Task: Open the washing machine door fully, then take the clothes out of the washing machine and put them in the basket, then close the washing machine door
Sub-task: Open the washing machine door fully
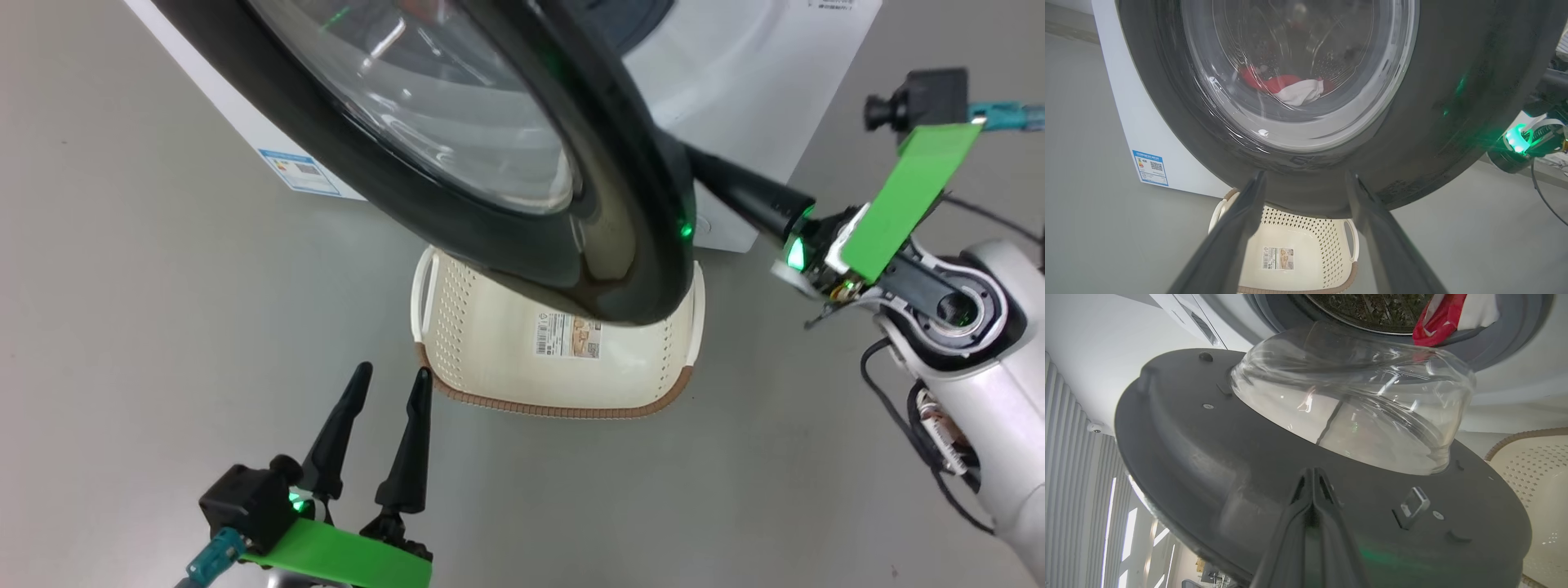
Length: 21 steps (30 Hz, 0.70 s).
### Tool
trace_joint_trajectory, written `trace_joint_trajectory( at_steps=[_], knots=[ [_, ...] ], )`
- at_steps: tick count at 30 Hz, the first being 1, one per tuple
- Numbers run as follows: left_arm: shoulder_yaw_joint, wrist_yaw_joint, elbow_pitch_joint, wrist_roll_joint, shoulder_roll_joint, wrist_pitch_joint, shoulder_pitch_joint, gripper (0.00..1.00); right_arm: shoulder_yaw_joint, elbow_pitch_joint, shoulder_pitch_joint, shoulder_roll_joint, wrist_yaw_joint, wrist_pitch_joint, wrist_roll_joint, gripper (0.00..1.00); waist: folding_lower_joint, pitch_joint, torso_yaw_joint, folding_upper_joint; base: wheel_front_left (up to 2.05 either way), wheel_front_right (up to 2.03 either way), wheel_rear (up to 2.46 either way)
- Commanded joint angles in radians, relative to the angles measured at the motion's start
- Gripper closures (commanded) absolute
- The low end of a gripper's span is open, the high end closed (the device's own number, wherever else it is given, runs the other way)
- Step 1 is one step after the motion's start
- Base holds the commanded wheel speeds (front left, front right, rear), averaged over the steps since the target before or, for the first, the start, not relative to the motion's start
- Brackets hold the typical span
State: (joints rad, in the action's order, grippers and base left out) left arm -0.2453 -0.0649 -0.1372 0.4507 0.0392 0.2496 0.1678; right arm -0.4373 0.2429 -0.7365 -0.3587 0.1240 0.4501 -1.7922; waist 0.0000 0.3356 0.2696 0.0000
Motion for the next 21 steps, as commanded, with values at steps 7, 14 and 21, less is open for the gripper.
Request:
trace_joint_trajectory(
  at_steps=[7, 14, 21],
  knots=[
    [0.033, 0.011, 0.024, -0.001, 0.011, 0.012, -0.024, 0.00, 0.003, -0.004, 0.078, 0.060, 0.007, 0.121, 0.018, 1.00, 0.0000, -0.046, 0.024, 0.0000, 0.00, 0.00, 0.00],
    [0.031, 0.015, 0.027, -0.001, 0.011, 0.012, -0.049, 0.00, 0.041, 0.007, 0.124, 0.086, 0.007, 0.175, 0.033, 1.00, 0.0000, -0.078, 0.057, 0.0000, 0.00, 0.00, 0.00],
    [0.037, 0.018, 0.022, -0.006, 0.011, 0.012, -0.073, 0.00, 0.071, 0.014, 0.180, 0.120, 0.007, 0.213, 0.056, 1.00, 0.0000, -0.118, 0.100, 0.0000, 0.00, 0.00, 0.00]
  ],
)
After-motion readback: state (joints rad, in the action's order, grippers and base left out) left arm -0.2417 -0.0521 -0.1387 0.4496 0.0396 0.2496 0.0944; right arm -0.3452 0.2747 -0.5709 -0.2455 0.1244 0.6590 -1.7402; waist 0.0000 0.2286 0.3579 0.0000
